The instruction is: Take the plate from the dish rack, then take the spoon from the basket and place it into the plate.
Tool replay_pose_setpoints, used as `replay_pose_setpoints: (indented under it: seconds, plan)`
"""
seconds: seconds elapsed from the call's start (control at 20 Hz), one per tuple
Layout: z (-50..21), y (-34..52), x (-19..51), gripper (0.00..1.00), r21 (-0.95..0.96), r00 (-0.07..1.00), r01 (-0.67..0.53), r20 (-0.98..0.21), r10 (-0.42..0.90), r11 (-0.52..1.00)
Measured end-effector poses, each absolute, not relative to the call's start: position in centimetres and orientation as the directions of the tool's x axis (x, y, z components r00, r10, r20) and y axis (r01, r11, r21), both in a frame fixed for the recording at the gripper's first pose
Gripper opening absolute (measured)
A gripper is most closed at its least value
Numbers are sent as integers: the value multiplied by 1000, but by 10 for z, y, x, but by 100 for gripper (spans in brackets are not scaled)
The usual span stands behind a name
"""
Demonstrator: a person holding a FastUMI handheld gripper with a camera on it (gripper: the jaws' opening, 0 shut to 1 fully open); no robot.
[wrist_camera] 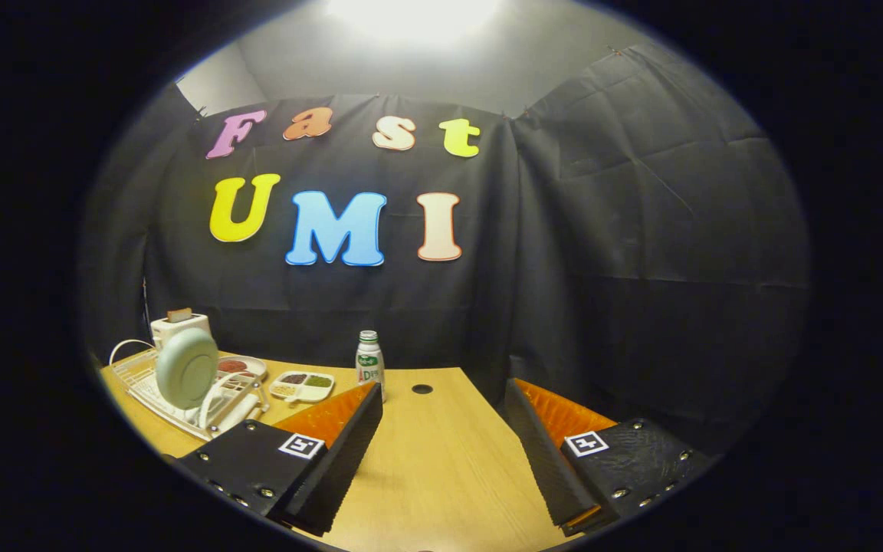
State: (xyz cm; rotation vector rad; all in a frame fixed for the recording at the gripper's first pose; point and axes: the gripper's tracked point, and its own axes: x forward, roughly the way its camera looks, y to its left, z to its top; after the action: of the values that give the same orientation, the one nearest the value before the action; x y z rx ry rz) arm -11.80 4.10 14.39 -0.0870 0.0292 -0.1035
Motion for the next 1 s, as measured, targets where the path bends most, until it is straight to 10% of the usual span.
replay_pose_setpoints:
  seconds: [0.6,1.0]
  plan:
    - [194,278,-82,98,-18,996,-81,-45,80,997]
    - [128,364,-19,99,48,959,-70,-272,81,996]
